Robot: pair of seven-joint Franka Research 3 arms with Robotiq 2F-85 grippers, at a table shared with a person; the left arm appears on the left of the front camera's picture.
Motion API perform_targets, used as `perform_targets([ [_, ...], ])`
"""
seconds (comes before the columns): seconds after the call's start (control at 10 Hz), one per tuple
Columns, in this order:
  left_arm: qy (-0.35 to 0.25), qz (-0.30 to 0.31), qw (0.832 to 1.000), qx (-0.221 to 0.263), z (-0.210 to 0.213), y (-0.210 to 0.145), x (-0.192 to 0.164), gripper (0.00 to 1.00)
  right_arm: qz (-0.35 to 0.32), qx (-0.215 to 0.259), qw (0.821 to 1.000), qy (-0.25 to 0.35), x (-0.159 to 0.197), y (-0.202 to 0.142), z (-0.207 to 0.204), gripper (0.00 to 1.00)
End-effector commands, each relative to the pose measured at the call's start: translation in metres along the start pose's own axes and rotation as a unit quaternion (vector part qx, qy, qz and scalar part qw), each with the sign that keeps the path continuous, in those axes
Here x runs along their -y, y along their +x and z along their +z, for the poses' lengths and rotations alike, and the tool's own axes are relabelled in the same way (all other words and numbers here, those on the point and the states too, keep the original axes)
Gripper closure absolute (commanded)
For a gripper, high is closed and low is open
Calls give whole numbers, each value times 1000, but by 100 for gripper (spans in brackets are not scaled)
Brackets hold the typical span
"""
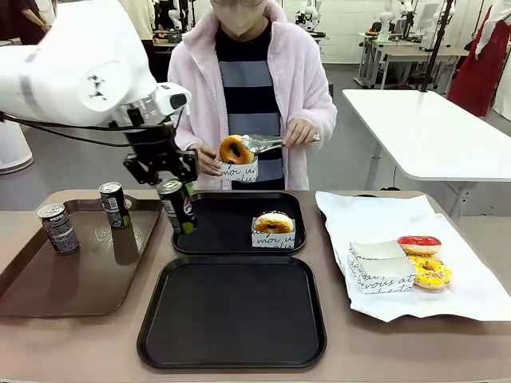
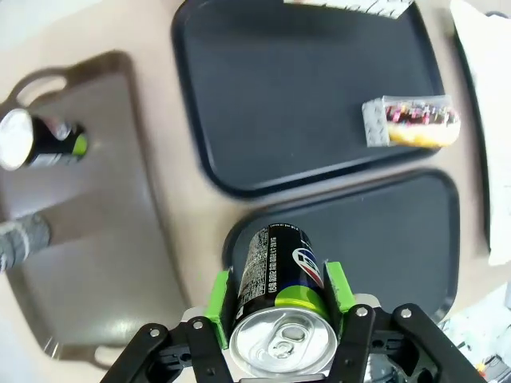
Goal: Set up donuts and drinks on trays.
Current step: Pick up one Pepsi coke and place it on the Flat Tray.
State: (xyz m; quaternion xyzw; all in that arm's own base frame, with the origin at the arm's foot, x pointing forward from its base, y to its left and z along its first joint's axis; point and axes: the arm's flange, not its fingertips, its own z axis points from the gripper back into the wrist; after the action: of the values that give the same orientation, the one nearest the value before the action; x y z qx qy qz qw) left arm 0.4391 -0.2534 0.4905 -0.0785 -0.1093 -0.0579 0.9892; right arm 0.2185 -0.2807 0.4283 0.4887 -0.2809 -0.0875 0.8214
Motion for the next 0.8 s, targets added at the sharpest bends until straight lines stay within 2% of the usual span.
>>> perform_targets([
  [0.0,-24,13,1000,12,-12,25,11,44,9,7,1000,10,0,2,0,0],
  [0.2,-28,1,1000,-1,-9,16,2,44,9,7,1000,10,0,2,0,0],
  [0.3,-35,-13,999,1,7,-1,-12,44,9,7,1000,10,0,2,0,0],
  [0.4,-38,-24,999,-16,23,-18,-29,44,9,7,1000,10,0,2,0,0],
  [0.6,-14,-106,988,-112,57,-66,-70,44,9,7,1000,10,0,2,0,0],
  [0.7,-18,-109,989,-99,72,-81,-85,44,9,7,1000,10,0,2,0,0],
])
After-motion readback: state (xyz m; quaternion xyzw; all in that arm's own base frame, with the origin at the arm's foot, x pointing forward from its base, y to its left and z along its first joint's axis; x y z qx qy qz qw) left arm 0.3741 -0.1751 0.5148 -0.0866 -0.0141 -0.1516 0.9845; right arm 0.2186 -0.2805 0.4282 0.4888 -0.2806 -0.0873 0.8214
